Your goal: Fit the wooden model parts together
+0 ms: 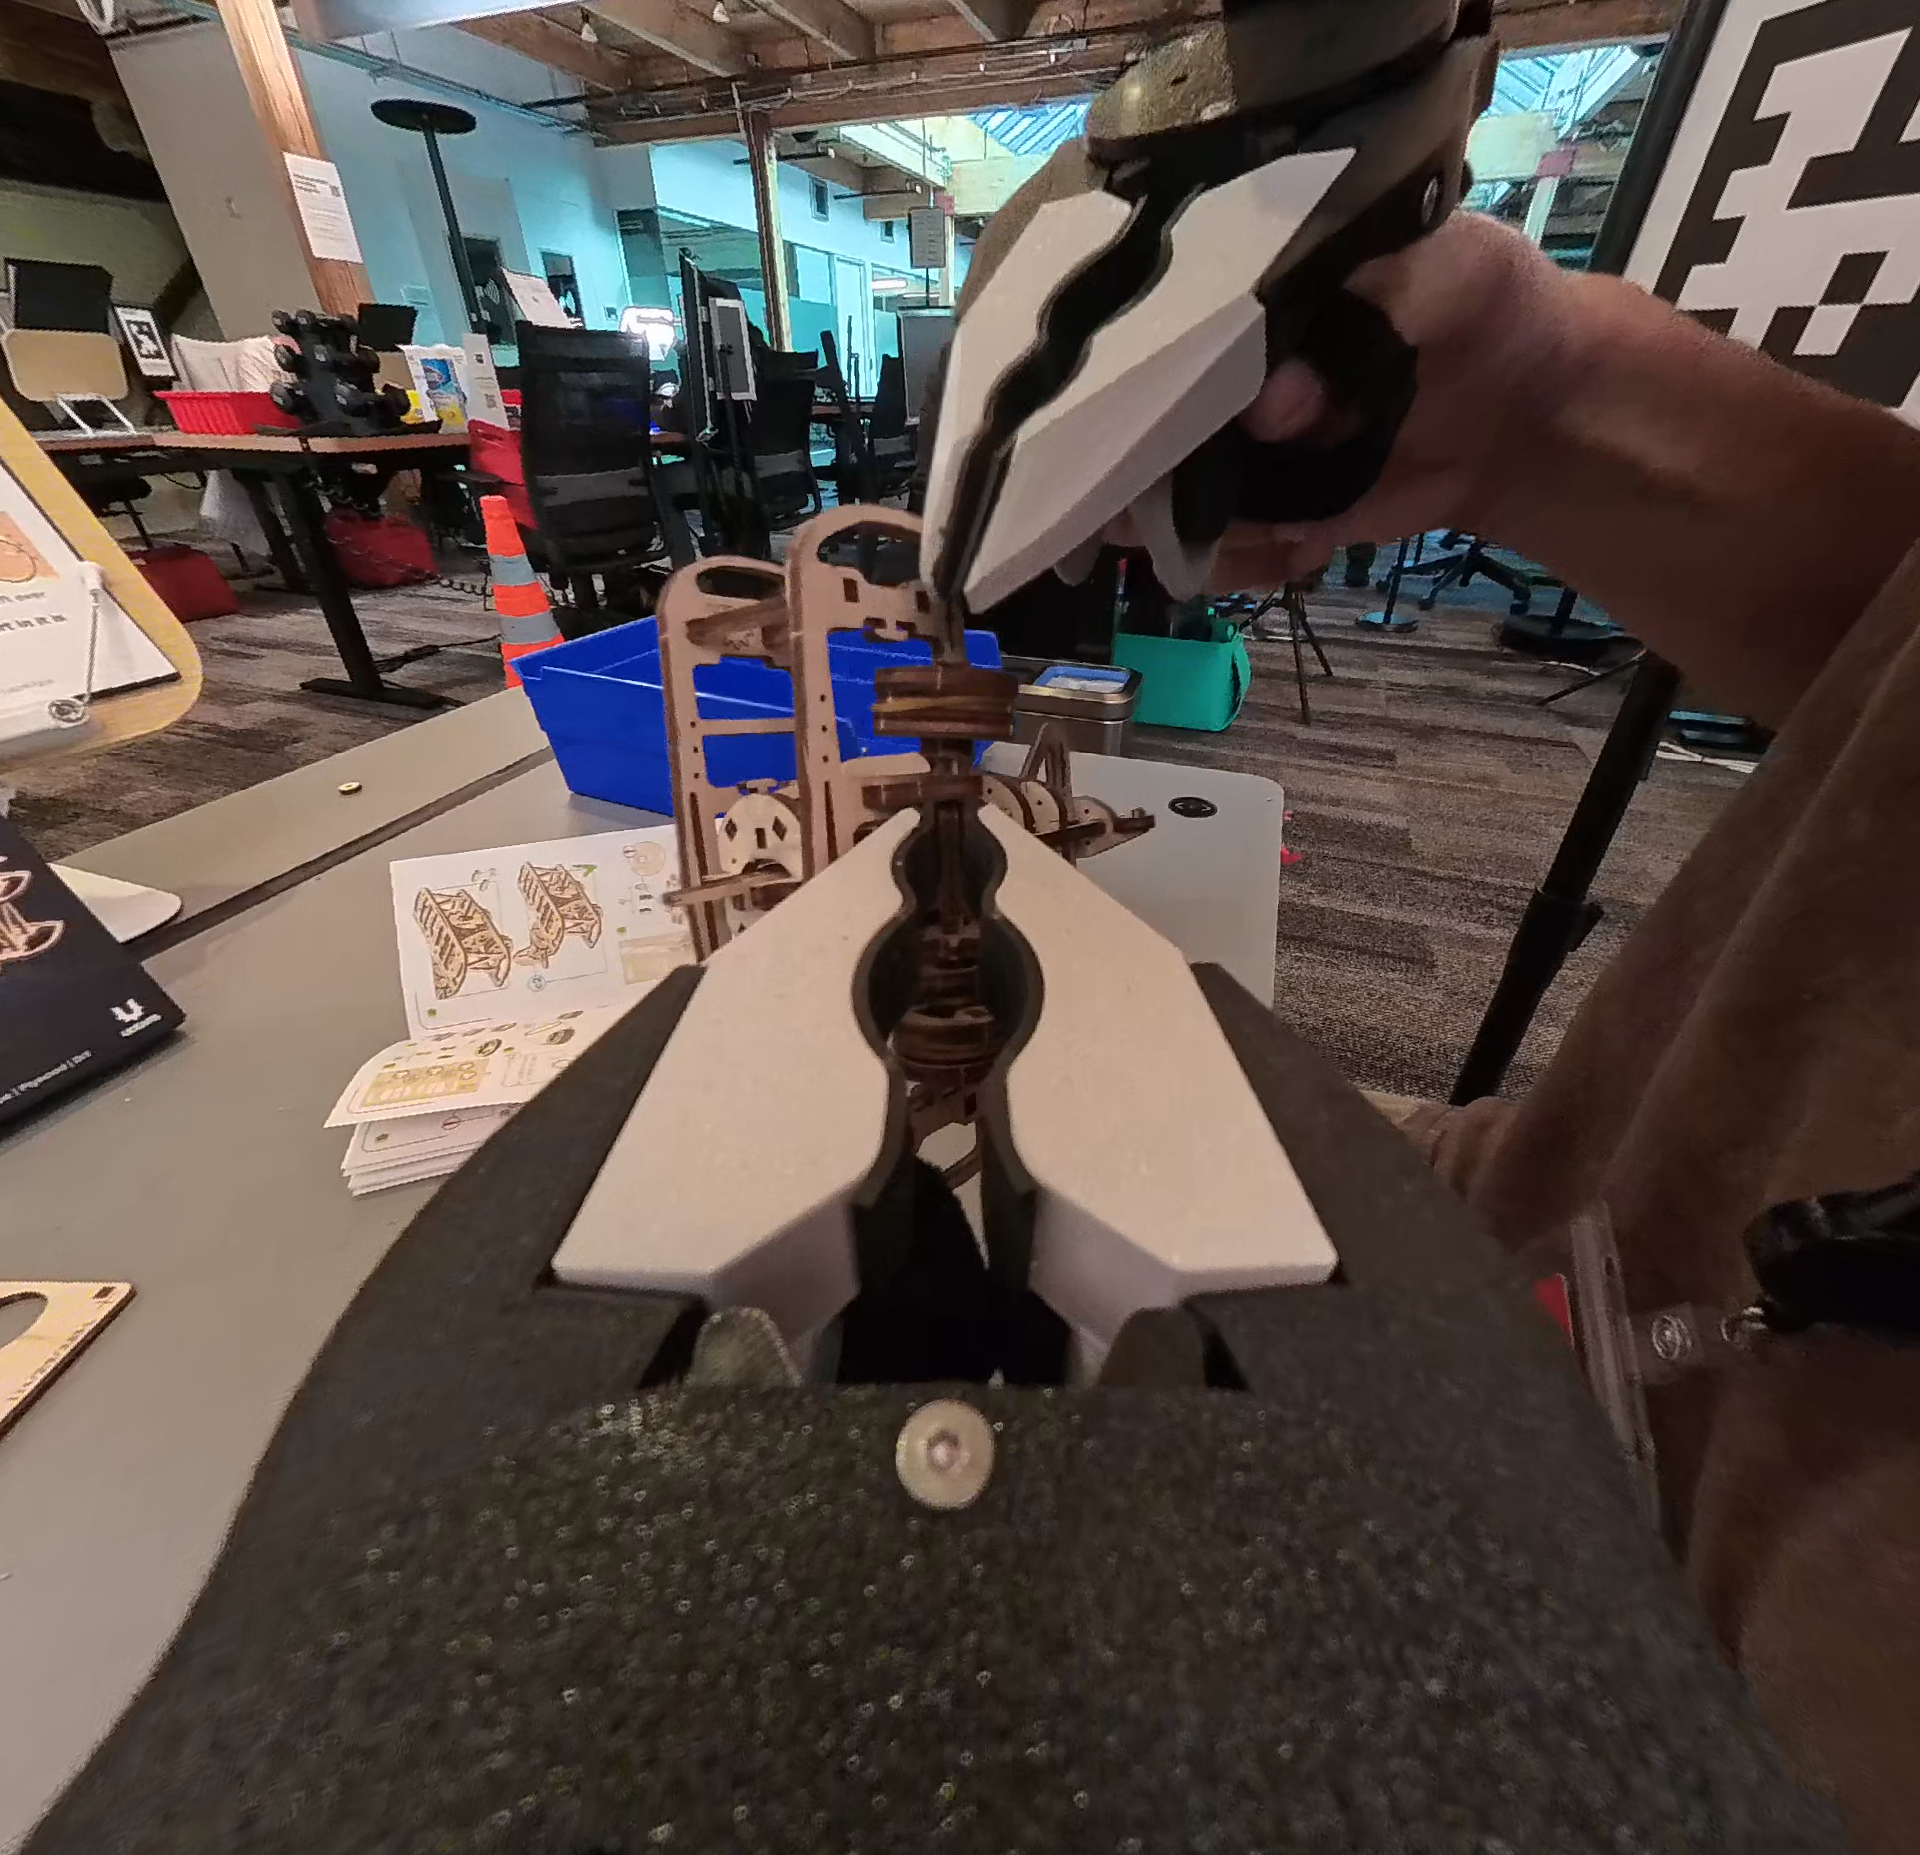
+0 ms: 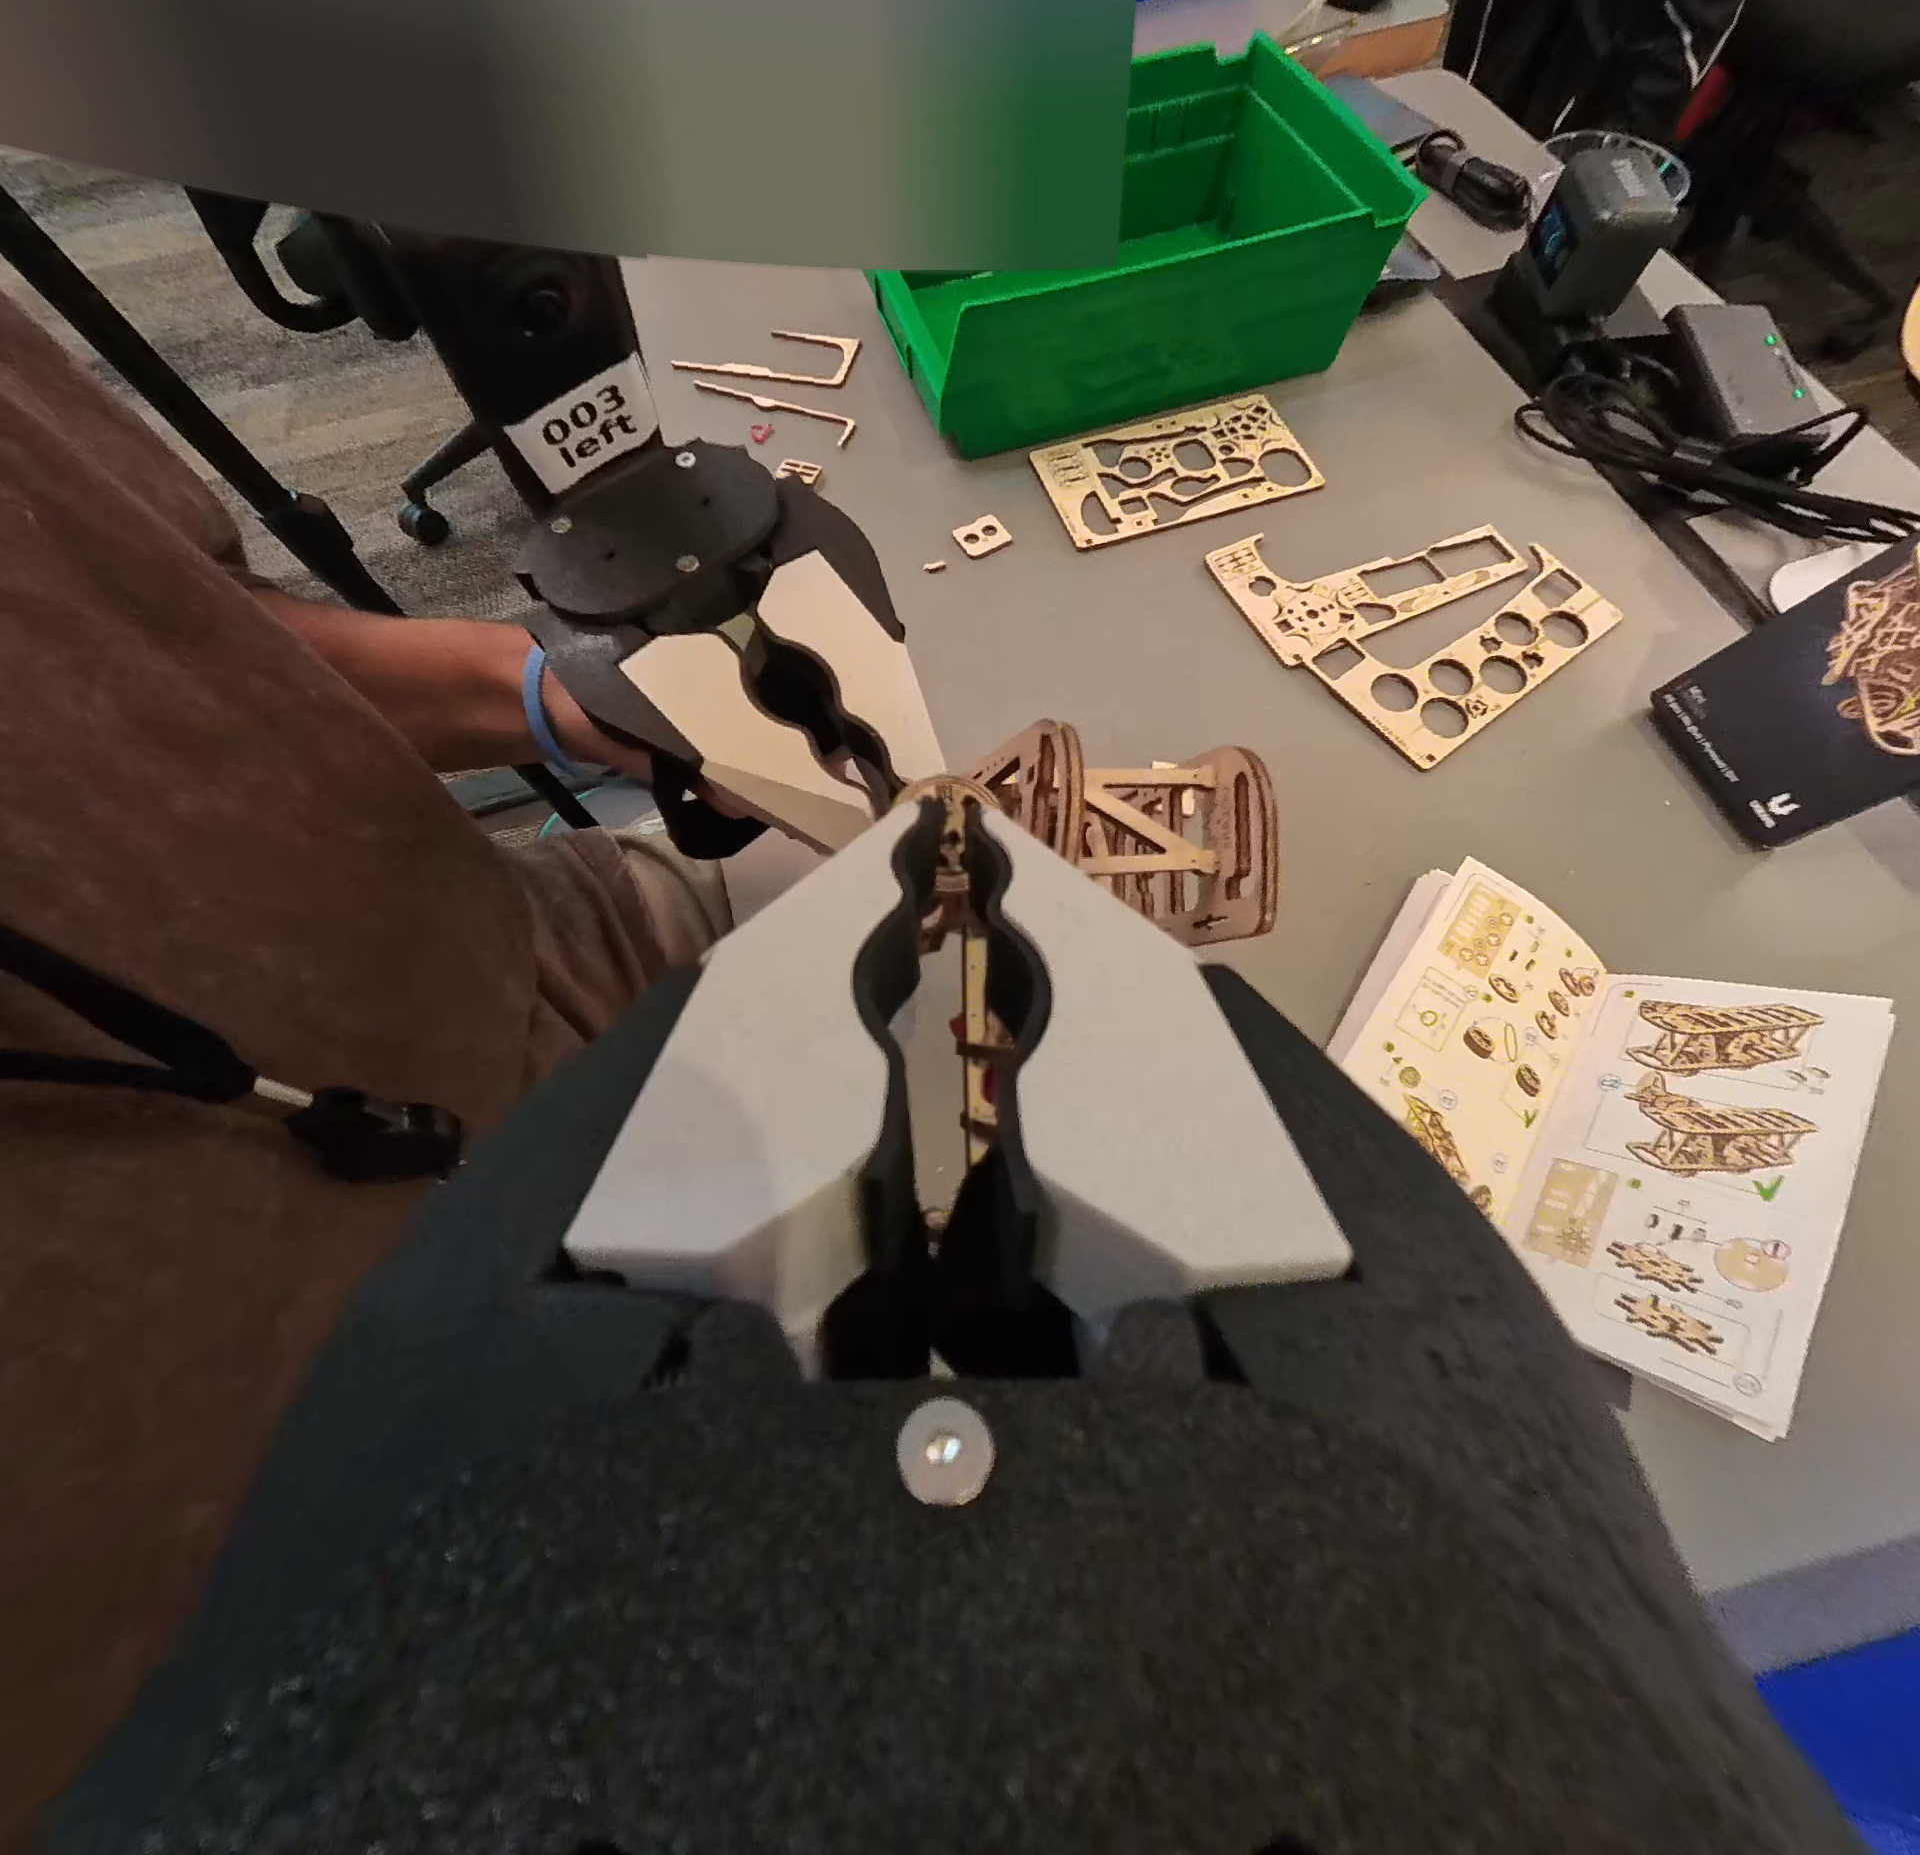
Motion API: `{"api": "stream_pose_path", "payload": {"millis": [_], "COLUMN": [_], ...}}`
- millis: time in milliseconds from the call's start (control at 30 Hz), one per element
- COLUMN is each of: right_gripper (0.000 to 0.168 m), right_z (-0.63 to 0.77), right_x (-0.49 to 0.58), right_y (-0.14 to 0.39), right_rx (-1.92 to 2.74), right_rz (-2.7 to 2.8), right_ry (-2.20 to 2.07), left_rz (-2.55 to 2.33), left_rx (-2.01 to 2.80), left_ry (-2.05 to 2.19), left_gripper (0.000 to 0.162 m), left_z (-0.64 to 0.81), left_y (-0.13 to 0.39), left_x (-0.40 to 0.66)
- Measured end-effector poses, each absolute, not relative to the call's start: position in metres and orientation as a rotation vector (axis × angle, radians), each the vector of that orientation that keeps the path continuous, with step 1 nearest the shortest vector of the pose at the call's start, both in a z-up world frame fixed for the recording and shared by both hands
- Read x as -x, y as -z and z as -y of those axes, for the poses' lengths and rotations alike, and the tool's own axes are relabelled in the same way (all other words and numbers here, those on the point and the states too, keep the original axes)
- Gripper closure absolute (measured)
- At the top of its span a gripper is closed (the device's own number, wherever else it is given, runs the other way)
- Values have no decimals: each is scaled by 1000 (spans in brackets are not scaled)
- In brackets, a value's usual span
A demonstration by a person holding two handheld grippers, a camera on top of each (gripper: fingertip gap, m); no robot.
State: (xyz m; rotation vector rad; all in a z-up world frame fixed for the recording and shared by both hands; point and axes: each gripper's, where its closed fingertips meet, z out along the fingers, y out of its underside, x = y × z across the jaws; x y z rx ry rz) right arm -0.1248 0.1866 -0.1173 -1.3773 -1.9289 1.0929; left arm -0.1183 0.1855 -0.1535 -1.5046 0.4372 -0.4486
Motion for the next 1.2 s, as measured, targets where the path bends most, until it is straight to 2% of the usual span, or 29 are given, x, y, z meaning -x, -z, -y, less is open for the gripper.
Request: {"api": "stream_pose_path", "payload": {"millis": [367, 733, 1200], "right_gripper": [167, 168, 168], "right_z": [-182, -191, -186], "right_x": [125, 122, 115], "right_y": [125, 134, 137], "right_rx": [1347, 1310, 1286], "right_rz": [1990, 2062, 2137], "right_ry": [-1001, -703, -808], "left_rz": [-450, -481, -457], "left_rx": [1514, 1527, 1558], "left_ry": [441, 417, 530], "left_gripper": [162, 162, 162], "left_z": [-186, -186, -185], "left_y": [156, 159, 161], "left_x": [118, 114, 104]}}
